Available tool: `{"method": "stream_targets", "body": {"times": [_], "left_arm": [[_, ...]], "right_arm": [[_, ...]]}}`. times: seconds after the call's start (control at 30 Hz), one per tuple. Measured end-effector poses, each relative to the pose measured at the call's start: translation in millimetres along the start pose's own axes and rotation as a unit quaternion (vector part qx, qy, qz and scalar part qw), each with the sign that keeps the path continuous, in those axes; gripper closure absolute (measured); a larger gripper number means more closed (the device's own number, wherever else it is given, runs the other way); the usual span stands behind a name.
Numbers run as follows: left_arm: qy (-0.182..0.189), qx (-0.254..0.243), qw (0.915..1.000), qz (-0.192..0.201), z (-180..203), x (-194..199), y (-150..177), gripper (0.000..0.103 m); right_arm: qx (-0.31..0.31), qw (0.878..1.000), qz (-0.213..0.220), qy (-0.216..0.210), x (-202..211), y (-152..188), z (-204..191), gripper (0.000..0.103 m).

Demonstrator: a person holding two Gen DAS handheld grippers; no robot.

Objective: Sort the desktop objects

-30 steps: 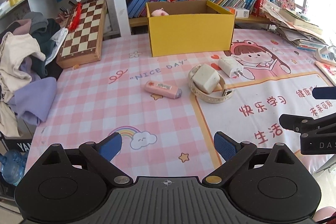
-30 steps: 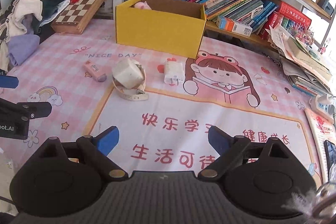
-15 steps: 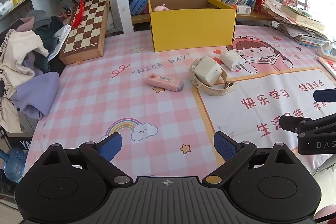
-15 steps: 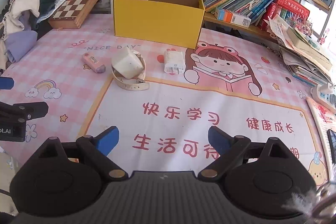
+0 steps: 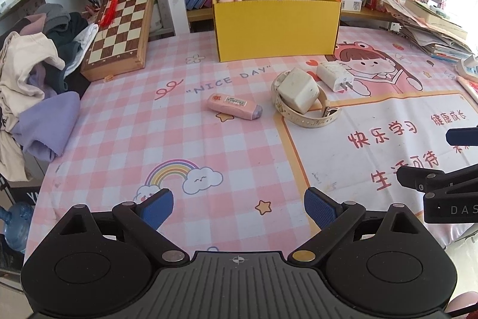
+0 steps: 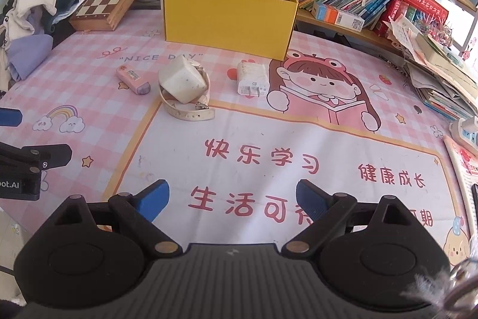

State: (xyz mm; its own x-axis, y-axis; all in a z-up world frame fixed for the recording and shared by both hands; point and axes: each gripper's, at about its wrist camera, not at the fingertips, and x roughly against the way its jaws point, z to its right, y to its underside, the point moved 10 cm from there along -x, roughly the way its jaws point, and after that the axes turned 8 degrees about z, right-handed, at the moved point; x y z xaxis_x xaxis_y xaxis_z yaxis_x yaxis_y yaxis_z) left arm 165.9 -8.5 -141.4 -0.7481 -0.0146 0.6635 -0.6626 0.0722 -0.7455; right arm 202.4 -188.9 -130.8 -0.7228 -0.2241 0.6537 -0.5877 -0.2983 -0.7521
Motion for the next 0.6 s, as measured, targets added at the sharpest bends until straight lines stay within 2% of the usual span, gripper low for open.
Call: {"method": "stream_targets", "body": {"times": [0.6], "left_arm": [[-0.009, 0.013, 0.9998, -0.011, 3, -25, -6, 0.007]], "right_arm": [[0.026, 0.999, -0.017, -0.015, -29, -10, 3, 0.01]]}}
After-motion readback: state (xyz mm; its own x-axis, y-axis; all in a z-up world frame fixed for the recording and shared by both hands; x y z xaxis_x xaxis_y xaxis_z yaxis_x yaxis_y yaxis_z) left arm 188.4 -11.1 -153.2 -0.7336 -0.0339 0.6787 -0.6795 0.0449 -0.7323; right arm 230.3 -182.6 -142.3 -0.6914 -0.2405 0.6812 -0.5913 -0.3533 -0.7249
